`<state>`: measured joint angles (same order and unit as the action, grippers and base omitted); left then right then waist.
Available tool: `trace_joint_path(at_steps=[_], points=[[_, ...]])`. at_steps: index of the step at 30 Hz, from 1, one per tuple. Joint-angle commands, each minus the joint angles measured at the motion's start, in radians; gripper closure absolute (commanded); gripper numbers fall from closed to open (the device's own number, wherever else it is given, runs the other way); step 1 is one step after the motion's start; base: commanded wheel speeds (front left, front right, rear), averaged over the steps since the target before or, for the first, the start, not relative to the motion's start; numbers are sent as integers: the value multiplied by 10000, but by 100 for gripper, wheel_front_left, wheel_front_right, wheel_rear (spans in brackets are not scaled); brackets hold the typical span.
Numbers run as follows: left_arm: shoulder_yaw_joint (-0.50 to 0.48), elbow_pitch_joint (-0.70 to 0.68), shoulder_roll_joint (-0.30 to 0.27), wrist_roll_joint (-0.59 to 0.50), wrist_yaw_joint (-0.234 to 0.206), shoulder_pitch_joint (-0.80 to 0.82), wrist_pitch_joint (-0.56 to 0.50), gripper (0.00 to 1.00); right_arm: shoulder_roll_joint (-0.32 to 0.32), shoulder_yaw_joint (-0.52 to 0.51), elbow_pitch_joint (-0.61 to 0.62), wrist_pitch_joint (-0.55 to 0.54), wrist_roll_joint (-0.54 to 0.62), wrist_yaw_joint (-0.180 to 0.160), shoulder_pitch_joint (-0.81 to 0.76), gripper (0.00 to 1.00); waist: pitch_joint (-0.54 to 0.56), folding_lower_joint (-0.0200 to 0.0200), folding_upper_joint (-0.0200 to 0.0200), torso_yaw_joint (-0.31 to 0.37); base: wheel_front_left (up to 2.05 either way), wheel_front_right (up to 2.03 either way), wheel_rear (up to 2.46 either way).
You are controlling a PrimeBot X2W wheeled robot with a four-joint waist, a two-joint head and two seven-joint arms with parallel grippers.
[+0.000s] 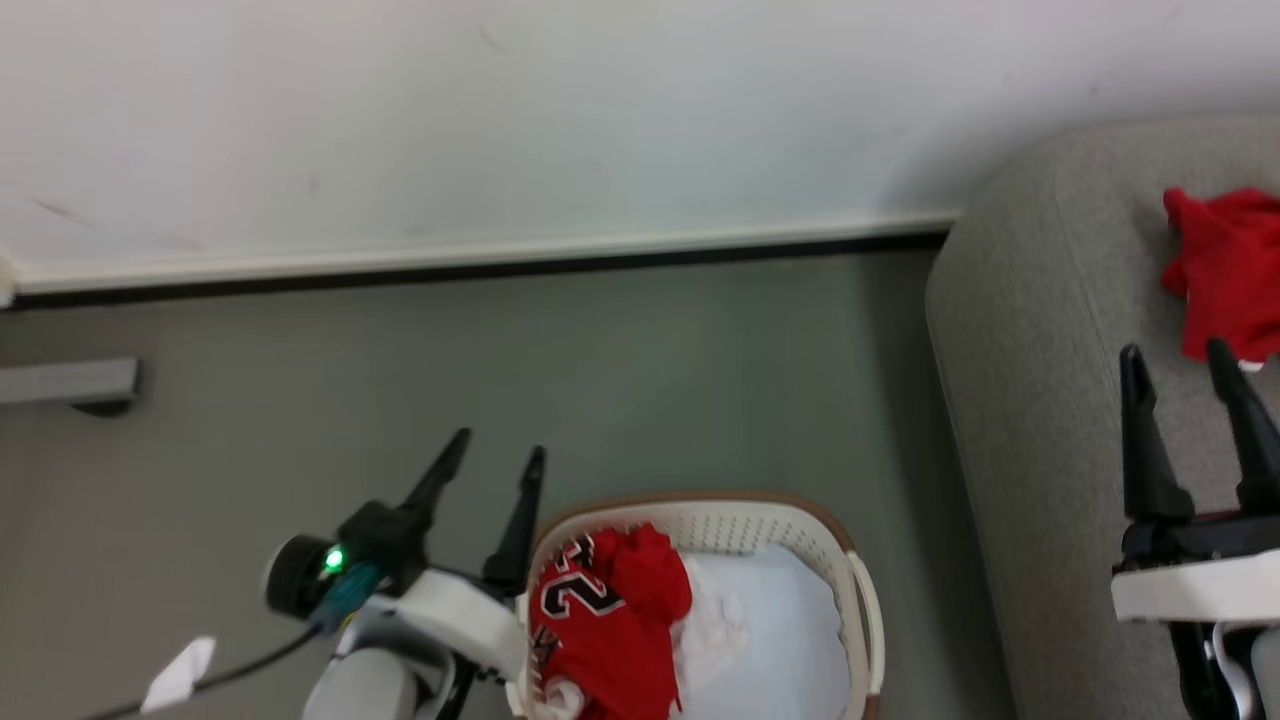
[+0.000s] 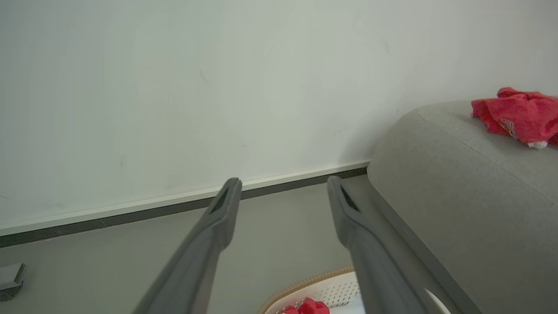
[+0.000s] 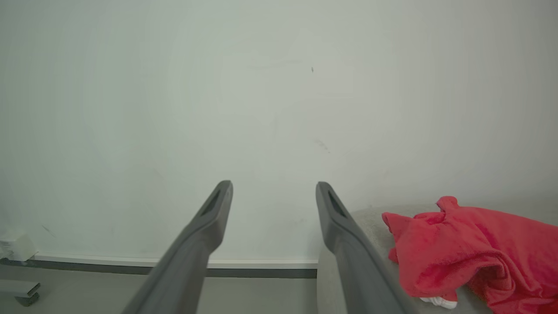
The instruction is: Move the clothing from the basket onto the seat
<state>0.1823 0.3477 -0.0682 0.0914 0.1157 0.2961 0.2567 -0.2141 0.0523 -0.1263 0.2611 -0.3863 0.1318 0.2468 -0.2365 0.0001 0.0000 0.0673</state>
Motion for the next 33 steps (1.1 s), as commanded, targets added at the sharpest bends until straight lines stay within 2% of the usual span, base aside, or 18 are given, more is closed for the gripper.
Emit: trace_joint_path(at_steps=[1,6,14,17,26,33], points=[[210,274,-58,-134,63,358,-94,0,68,-125,112,25,49,-22,256,0,-938,-1,0,544,0,0,0],[1291,1747,-205,-459,129,1456,-852,0,384,-268,453,26,73,-22,955,0,-2149,-1,0,1061,0,0,0],[3065,4361,-536,-628,153,3079,-1160,0,885,-41,838,25,-294,-22,2202,0,-3837,-1,0,1961,0,0,0],[3651,5278,-611,-342,138,3648,-1210,0,1063,124,918,25,-429,-22,2630,0,-4377,-1,0,2284,0,0,0],[5018,7520,-1076,-440,140,5102,-1640,0,1430,498,1358,25,-754,-22,3640,0,-5788,-1,0,3309,0,0,0],[5456,8827,-1462,-488,137,5710,-2122,0,1607,519,1454,25,-794,-22,3914,0,-6388,-1,0,3834,0,0,0]])
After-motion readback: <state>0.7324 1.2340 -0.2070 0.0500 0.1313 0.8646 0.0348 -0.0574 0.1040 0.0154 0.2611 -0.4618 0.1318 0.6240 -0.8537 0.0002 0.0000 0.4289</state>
